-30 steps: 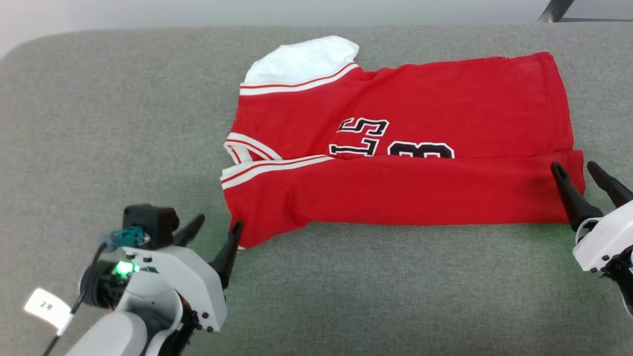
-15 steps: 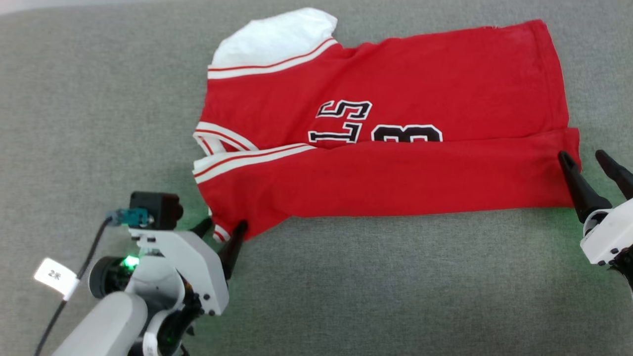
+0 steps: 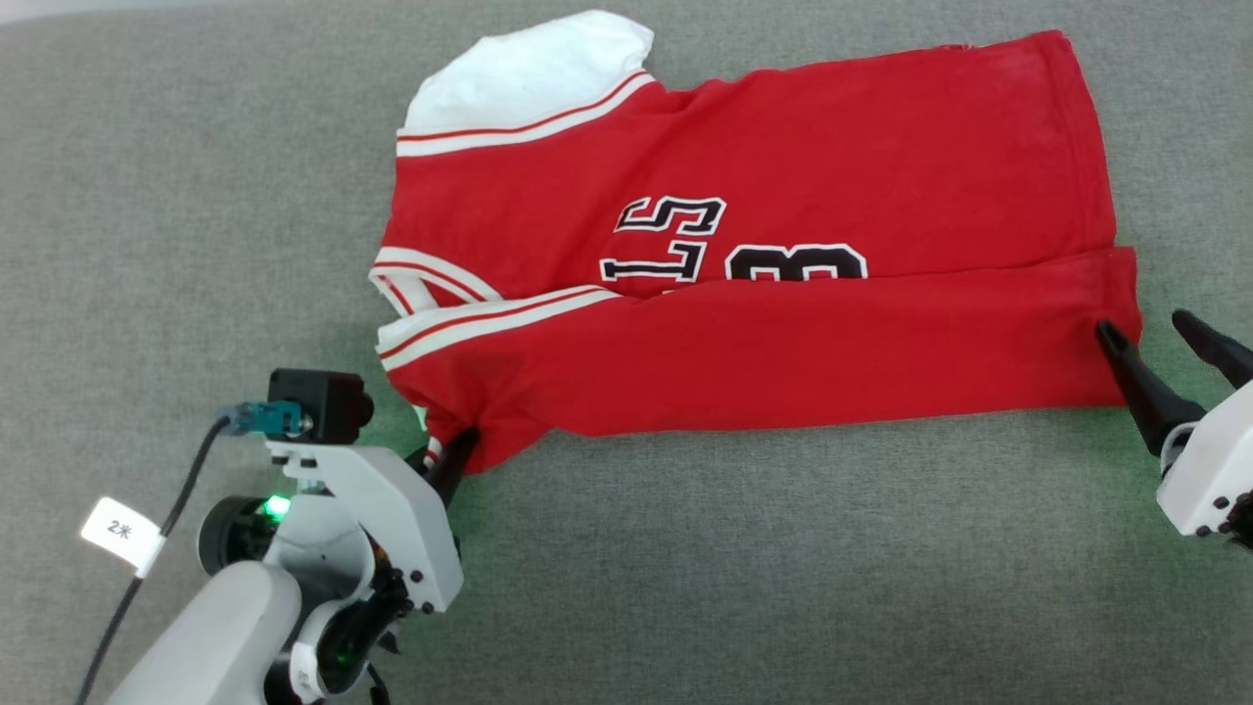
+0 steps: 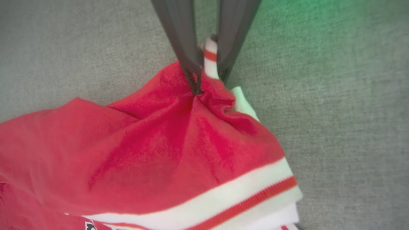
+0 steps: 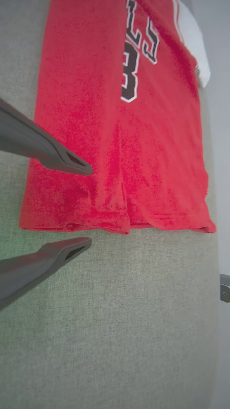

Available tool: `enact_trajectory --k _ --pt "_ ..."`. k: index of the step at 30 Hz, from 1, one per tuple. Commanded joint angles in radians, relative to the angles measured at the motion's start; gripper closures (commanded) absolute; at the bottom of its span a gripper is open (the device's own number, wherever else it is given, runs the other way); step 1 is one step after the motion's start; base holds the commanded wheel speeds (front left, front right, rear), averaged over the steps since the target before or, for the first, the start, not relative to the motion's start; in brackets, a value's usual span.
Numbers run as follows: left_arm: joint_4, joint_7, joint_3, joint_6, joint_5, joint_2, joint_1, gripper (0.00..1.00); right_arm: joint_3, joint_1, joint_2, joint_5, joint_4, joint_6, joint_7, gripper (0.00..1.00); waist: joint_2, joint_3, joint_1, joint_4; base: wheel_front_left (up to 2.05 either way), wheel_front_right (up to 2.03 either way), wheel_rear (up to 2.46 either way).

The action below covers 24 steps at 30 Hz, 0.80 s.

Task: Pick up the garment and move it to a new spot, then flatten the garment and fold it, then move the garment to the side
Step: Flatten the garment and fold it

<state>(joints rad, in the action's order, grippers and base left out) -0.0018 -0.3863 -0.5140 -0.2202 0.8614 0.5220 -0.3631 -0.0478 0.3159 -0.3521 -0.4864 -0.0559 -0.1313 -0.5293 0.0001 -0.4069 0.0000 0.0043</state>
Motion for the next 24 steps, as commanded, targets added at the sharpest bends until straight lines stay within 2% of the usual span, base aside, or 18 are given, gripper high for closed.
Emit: enact_trajectory --k 1,8,15,17,18,24 --pt "0.034 -0.022 -0.043 0.004 0.008 -0.017 0.048 1.0 0.01 -0.004 -0.021 0.017 -0.004 0.001 -0.031 0.0 -0.0001 0.0 0.0 0.006 0.0 0.0 0.0" --pt "0.039 -0.01 -0.058 0.02 0.008 -0.028 0.052 1.0 0.07 0.02 -0.101 0.056 0.01 0.001 -0.222 0.0 -0.0001 -0.014 0.0 0.028 0.0 0.0 0.0" --pt "0.051 0.0 -0.067 0.038 0.005 -0.043 0.03 1.0 0.112 0.038 -0.127 0.054 0.047 0.001 -0.339 0.0 -0.0001 -0.034 0.0 0.049 0.0 0.0 0.0" --pt "0.057 0.004 -0.068 0.041 0.005 -0.046 0.025 1.0 0.11 0.041 -0.123 0.045 0.053 0.001 -0.348 0.73 -0.0001 -0.038 0.0 0.052 0.0 0.0 0.0" --pt "0.061 0.005 -0.068 0.04 0.005 -0.047 0.024 1.0 0.111 0.04 -0.124 0.043 0.054 0.001 -0.351 1.0 -0.0001 -0.039 0.0 0.053 0.0 0.0 0.0" --pt "0.08 0.024 -0.059 0.046 0.008 -0.038 0.039 1.0 0.094 0.018 -0.116 0.033 0.064 0.001 -0.334 1.0 -0.0001 -0.008 0.0 0.053 0.0 0.0 0.0"
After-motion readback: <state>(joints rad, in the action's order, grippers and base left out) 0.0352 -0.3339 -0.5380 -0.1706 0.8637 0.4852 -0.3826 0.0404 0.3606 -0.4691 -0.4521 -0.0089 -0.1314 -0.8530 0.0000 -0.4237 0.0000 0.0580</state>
